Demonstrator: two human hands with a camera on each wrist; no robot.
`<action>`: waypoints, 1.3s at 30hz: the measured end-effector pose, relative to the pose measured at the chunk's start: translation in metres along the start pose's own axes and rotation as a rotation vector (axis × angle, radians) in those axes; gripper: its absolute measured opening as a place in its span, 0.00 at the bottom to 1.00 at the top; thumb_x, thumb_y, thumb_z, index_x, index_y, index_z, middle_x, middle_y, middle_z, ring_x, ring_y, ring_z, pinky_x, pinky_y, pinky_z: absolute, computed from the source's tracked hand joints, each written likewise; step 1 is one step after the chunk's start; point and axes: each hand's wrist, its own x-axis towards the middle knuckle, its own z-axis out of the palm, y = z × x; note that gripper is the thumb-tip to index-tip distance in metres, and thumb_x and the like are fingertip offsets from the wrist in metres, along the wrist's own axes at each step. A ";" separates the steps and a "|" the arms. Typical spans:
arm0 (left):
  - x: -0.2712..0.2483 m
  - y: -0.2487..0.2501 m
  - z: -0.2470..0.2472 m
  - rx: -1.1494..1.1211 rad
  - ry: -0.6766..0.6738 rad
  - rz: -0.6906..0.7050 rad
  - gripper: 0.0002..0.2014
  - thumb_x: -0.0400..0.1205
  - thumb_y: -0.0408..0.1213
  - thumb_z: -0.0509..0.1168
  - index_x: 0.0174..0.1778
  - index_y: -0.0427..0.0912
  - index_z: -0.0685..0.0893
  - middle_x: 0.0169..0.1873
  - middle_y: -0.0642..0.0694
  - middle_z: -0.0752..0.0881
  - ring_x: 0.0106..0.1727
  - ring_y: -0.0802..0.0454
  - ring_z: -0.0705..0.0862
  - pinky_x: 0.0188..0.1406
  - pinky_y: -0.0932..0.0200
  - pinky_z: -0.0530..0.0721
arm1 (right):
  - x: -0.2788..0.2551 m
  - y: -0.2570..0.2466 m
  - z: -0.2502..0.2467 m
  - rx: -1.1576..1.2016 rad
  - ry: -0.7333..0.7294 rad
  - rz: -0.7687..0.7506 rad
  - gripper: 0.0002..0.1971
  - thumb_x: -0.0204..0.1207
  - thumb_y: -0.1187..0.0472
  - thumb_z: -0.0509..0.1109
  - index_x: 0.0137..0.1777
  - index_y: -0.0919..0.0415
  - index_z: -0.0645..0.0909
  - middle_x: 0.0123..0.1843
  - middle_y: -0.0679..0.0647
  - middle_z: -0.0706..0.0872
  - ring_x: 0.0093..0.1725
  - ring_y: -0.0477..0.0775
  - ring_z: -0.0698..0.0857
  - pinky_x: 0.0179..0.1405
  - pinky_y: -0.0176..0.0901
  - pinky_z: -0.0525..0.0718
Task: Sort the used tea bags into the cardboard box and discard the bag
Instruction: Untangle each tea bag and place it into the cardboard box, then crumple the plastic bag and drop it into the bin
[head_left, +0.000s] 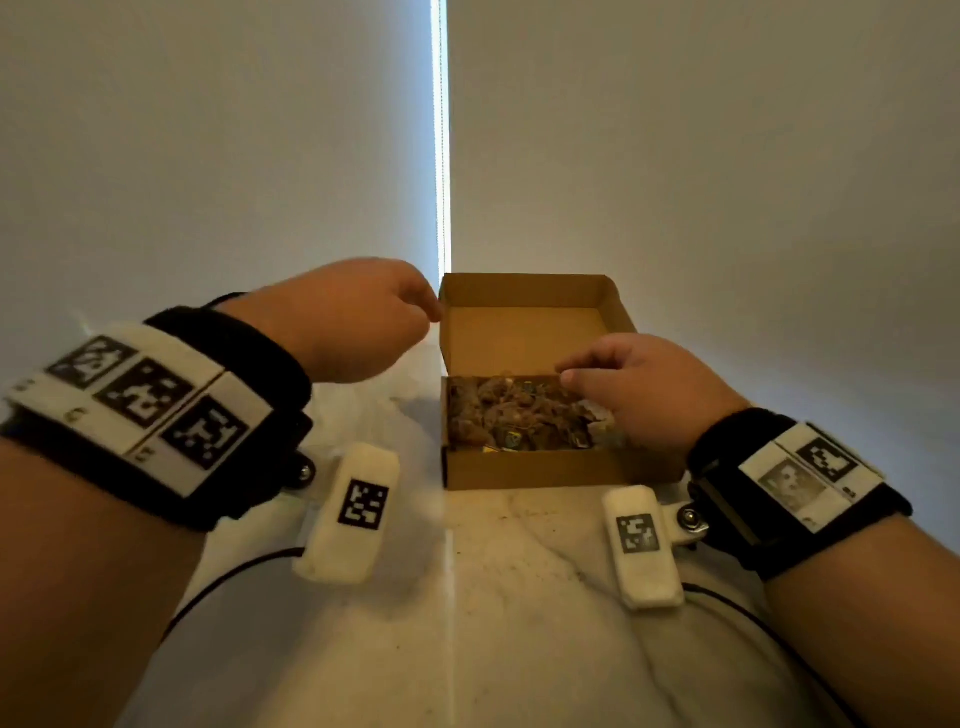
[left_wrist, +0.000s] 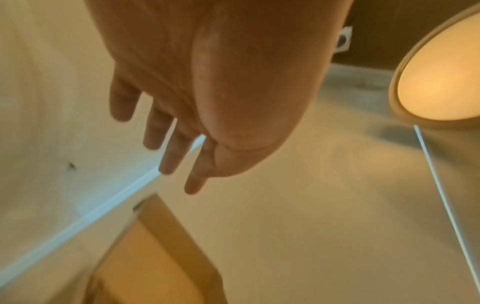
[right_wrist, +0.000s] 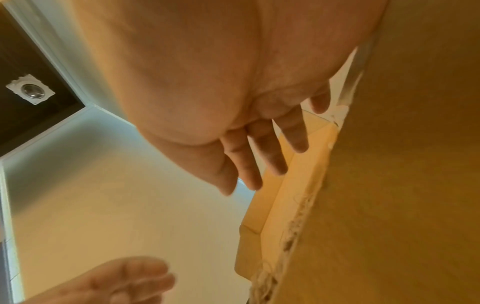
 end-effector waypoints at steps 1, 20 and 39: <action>-0.005 -0.016 -0.012 0.007 0.055 -0.053 0.16 0.85 0.39 0.60 0.68 0.55 0.82 0.65 0.50 0.82 0.59 0.51 0.78 0.57 0.54 0.74 | -0.002 -0.003 0.001 0.040 0.041 -0.011 0.07 0.83 0.49 0.67 0.55 0.43 0.86 0.49 0.39 0.85 0.47 0.38 0.82 0.31 0.30 0.78; -0.031 -0.111 -0.002 0.080 0.405 -0.114 0.08 0.80 0.42 0.59 0.36 0.52 0.78 0.33 0.52 0.82 0.35 0.53 0.80 0.31 0.55 0.73 | -0.019 -0.120 0.118 0.568 -0.428 0.275 0.20 0.78 0.55 0.76 0.68 0.57 0.81 0.53 0.62 0.89 0.48 0.65 0.89 0.52 0.60 0.90; -0.045 -0.097 -0.021 -0.459 0.054 0.037 0.20 0.80 0.49 0.68 0.69 0.59 0.80 0.53 0.54 0.88 0.50 0.56 0.88 0.54 0.52 0.89 | -0.020 -0.104 0.103 0.138 -0.048 -0.163 0.12 0.81 0.55 0.70 0.61 0.40 0.76 0.50 0.42 0.80 0.45 0.41 0.81 0.34 0.32 0.77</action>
